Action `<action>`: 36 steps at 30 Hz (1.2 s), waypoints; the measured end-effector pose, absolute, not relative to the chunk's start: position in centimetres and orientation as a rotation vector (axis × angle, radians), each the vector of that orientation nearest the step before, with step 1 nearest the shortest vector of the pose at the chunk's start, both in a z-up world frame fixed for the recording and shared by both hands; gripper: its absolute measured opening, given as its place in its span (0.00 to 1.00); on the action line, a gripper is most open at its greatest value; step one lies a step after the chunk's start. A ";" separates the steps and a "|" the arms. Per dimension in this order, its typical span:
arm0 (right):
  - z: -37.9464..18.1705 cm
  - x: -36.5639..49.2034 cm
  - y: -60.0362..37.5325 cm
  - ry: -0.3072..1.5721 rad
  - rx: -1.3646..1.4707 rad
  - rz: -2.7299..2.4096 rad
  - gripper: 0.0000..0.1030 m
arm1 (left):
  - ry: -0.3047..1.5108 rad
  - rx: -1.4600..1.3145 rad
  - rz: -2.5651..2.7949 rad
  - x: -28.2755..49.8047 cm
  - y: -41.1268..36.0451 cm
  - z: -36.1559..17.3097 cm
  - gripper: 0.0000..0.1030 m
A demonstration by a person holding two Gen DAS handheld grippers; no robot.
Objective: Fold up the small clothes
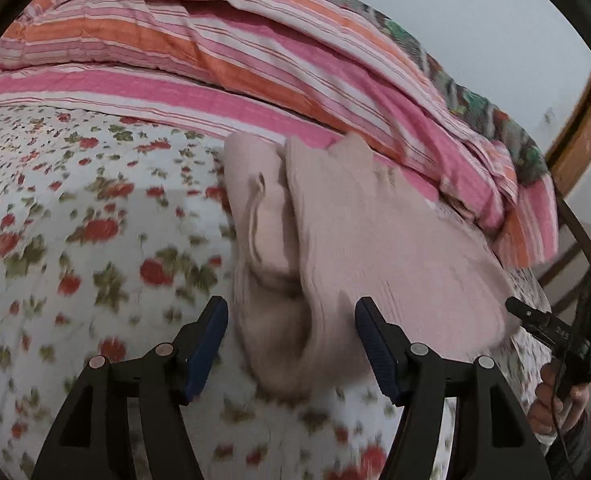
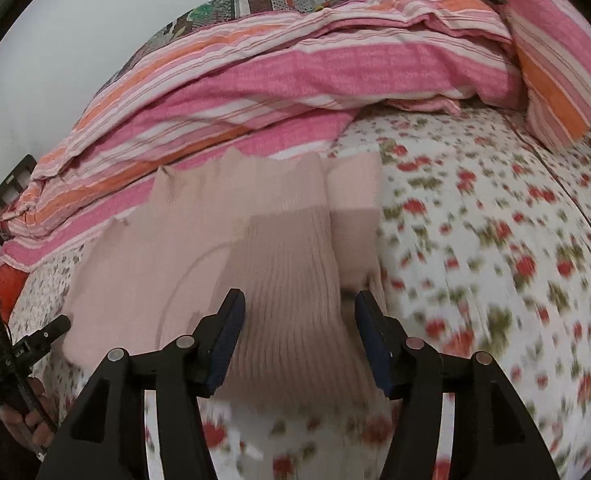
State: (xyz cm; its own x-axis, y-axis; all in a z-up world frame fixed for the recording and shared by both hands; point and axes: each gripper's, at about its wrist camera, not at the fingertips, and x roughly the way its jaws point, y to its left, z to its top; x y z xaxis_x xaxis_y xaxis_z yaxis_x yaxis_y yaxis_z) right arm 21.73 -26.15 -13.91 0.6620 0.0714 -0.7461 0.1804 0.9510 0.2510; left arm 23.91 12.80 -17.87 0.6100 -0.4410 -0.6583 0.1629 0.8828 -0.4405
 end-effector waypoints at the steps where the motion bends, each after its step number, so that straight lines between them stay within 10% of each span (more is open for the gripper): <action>1: -14.0 20.9 -26.0 0.853 0.312 -0.069 0.55 | 0.853 -0.367 -0.376 23.4 12.9 -17.9 0.62; 36: -17.6 22.0 -27.8 0.813 0.561 -0.018 0.64 | 0.822 -0.523 -0.362 25.5 11.3 -19.0 0.59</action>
State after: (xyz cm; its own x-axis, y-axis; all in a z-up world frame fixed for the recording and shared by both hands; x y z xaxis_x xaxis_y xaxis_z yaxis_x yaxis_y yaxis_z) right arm 21.98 -27.77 -17.58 0.6957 0.1943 -0.6915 0.2255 0.8550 0.4670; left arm 25.50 11.31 -19.00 0.6319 -0.4964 -0.5953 0.1040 0.8154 -0.5695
